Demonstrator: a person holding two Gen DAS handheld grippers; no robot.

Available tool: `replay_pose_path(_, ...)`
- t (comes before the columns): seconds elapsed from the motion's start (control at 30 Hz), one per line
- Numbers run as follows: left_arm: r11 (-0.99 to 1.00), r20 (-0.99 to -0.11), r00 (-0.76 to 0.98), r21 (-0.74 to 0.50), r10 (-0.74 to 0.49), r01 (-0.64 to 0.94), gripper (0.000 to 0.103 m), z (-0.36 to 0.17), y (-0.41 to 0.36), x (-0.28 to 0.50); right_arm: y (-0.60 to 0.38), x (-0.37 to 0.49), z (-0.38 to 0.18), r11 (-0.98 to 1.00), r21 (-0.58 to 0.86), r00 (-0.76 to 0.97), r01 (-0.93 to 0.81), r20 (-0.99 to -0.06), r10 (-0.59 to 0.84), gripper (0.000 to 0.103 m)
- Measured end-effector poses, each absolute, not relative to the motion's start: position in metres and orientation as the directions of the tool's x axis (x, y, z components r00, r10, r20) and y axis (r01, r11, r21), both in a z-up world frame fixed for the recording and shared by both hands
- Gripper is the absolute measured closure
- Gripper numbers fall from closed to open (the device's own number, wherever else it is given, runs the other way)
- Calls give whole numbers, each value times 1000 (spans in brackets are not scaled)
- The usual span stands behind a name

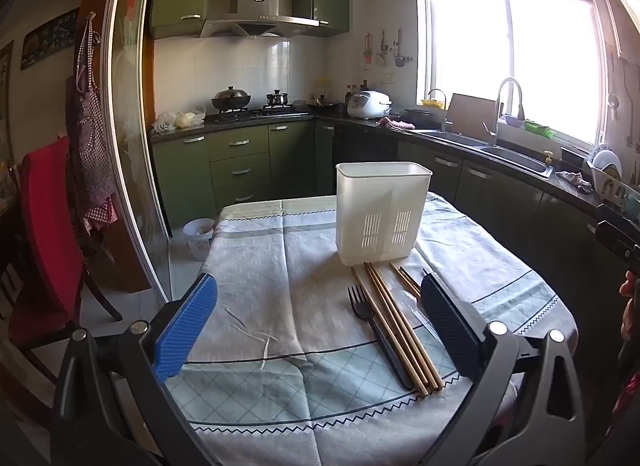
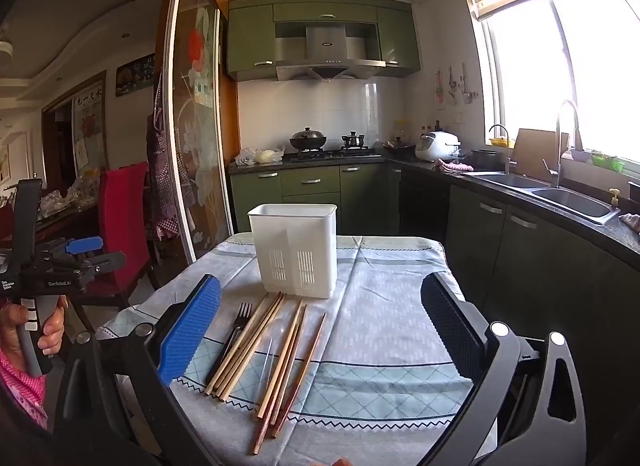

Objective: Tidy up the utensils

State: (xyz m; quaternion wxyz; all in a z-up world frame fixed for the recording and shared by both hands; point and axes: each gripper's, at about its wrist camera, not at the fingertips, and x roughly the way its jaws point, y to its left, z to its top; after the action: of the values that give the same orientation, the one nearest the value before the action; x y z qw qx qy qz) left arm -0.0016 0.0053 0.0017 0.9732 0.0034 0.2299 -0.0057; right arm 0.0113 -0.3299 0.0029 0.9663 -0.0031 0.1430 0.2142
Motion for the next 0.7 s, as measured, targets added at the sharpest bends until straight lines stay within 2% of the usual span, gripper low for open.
replay_pose_path(0.7, 1000, -451, 893, -7, -16, 15, 6, -2, 7, -1, -327, 15, 1, 913, 53, 868, -404, -293, 401, 4)
